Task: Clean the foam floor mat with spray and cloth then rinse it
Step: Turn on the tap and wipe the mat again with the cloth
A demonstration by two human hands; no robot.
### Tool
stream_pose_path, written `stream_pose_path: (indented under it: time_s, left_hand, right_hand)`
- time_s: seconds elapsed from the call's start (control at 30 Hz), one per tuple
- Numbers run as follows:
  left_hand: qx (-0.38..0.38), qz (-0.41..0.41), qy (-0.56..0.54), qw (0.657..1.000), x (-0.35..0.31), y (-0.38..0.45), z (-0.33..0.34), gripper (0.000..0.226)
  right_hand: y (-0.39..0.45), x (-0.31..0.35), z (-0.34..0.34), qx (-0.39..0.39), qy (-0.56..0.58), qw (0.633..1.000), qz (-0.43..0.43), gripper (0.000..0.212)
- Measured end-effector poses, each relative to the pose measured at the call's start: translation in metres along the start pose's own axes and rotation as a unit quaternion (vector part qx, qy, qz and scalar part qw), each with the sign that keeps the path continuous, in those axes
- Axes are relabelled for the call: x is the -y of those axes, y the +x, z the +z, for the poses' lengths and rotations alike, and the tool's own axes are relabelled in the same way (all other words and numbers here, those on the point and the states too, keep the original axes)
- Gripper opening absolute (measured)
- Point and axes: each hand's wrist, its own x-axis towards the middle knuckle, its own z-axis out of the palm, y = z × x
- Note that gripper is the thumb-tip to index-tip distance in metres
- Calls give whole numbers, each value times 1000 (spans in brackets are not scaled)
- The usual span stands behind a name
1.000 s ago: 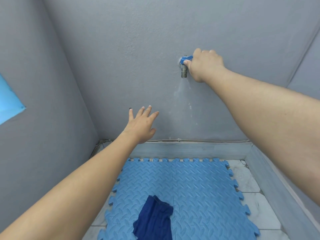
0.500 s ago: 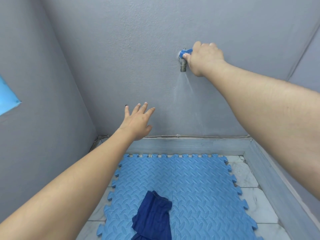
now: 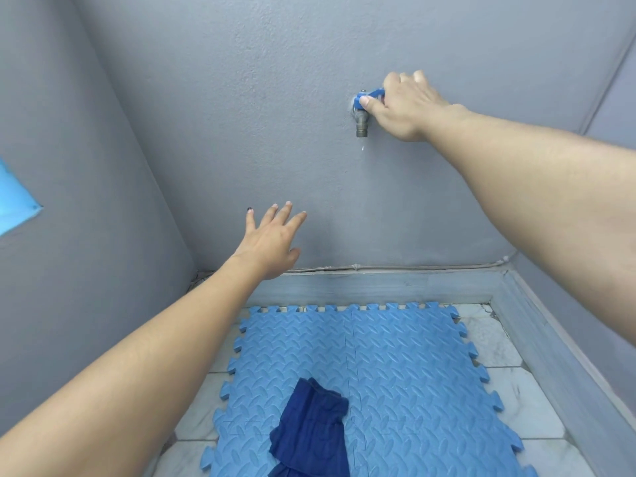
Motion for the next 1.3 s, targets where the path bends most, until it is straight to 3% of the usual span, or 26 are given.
stream_pose_path:
  time_s: [0.23, 0.33, 0.4, 0.47, 0.57, 0.7, 0.8, 0.93, 1.03, 1.13, 1.2, 1.3]
  left_hand:
    - [-1, 1, 16, 1000, 14, -12, -5, 67]
    - [-9, 11, 16, 1000, 12, -17, 0, 67]
    - [-11, 17, 8, 1000, 5, -23, 14, 67]
    - [-4, 37, 3, 999, -9, -32, 38, 65]
    - [39, 84, -31, 995, -50, -61, 98, 60]
    - [175, 119, -83, 974, -111, -137, 200, 74]
    - [204, 68, -109, 970, -116, -187, 268, 86]
    - [114, -19, -105, 988, -90, -191, 311, 64]
    - [57, -194, -113, 973, -71, -151, 323, 60]
    - [45, -357, -126, 925, -58, -95, 328, 53]
    - [41, -359, -144, 921, -65, -55, 332, 50]
    - [45, -180, -157, 970, -113, -4, 327, 49]
  right_hand:
    - [-1, -4, -5, 67, -12, 998, -6, 75]
    - [-29, -8, 14, 1, 7, 999, -35, 91]
    - [-69, -17, 46, -25, 42, 997, -51, 89]
    - [-129, -32, 100, 25, 58, 997, -50, 86]
    - [-234, -60, 190, 160, 58, 985, -3, 83]
    - [-365, -95, 287, 325, 35, 941, 88, 86]
    - [-427, -102, 326, 279, 12, 953, 116, 88]
    - [-436, -100, 331, 237, 0, 965, 115, 67]
    - [-433, -99, 328, 211, 2, 969, 130, 65]
    - [-436, -97, 328, 185, -12, 973, 135, 61]
    - [-435, -99, 330, 178, -15, 975, 133, 60]
    - [-434, -100, 332, 172, -5, 976, 132, 59]
